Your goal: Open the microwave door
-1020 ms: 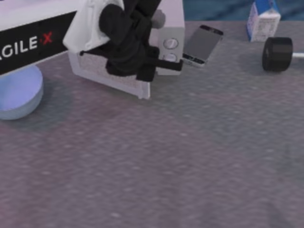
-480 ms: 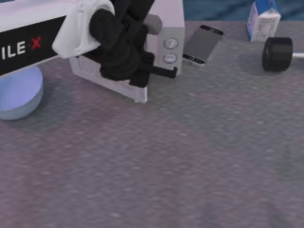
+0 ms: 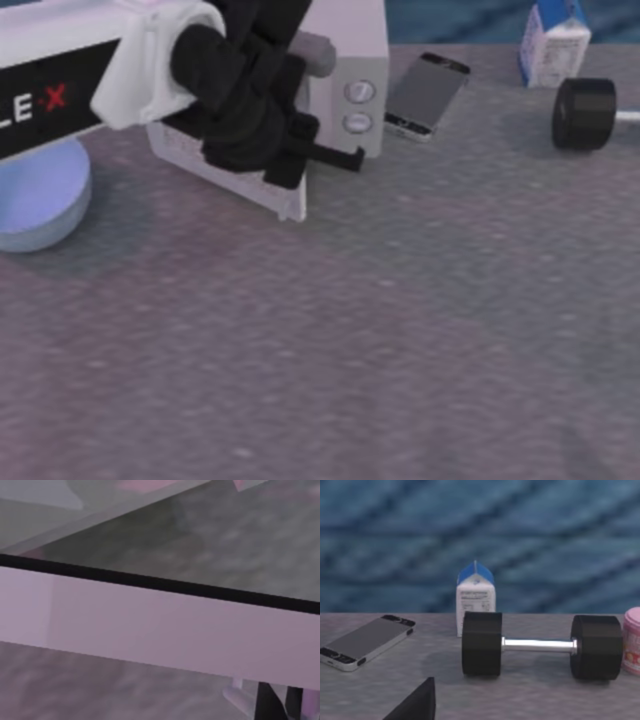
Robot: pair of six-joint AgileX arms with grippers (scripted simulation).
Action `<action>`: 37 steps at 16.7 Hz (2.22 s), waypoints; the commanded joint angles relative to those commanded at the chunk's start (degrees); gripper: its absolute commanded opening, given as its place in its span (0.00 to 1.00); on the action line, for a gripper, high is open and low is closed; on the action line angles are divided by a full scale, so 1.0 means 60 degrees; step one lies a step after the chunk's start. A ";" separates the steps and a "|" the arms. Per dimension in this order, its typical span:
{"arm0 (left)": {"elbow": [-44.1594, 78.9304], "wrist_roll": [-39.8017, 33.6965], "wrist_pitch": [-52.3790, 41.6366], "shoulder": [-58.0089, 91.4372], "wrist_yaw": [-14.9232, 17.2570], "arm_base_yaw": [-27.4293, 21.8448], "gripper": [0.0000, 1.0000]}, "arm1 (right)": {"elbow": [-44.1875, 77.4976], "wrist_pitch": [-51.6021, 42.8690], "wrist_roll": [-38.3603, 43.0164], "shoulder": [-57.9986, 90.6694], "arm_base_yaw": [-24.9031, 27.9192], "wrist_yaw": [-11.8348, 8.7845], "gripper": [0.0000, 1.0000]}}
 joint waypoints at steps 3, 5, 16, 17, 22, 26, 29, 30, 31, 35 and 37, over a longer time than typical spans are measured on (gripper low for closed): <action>0.0000 0.0000 0.0000 0.0000 0.0000 0.0000 0.00 | 0.0000 0.0000 0.0000 0.0000 0.0000 0.0000 1.00; 0.0000 0.0000 0.0000 0.0000 0.0000 0.0000 0.00 | 0.0000 0.0000 0.0000 0.0000 0.0000 0.0000 1.00; 0.0000 0.0000 0.0000 0.0000 0.0000 0.0000 0.00 | 0.0000 0.0000 0.0000 0.0000 0.0000 0.0000 1.00; 0.0000 0.0000 0.0000 0.0000 0.0000 0.0000 0.00 | 0.0000 0.0000 0.0000 0.0000 0.0000 0.0000 1.00; -0.0044 -0.0004 0.0011 0.0013 0.0070 -0.0043 0.00 | 0.0000 0.0000 0.0000 0.0000 0.0000 0.0000 1.00; -0.0472 0.0584 0.0093 -0.0322 0.0372 0.0151 0.00 | 0.0000 0.0000 0.0000 0.0000 0.0000 0.0000 1.00; -0.0863 0.1162 0.0159 -0.0612 0.0668 0.0327 0.00 | 0.0000 0.0000 0.0000 0.0000 0.0000 0.0000 1.00; -0.0909 0.1263 0.0209 -0.0709 0.0730 0.0365 0.00 | 0.0000 0.0000 0.0000 0.0000 0.0000 0.0000 1.00; -0.0923 0.1292 0.0230 -0.0747 0.0751 0.0381 0.00 | 0.0000 0.0000 0.0000 0.0000 0.0000 0.0000 1.00; -0.0923 0.1292 0.0230 -0.0747 0.0751 0.0381 0.00 | 0.0000 0.0000 0.0000 0.0000 0.0000 0.0000 1.00; -0.0923 0.1292 0.0230 -0.0747 0.0751 0.0381 0.00 | 0.0000 0.0000 0.0000 0.0000 0.0000 0.0000 1.00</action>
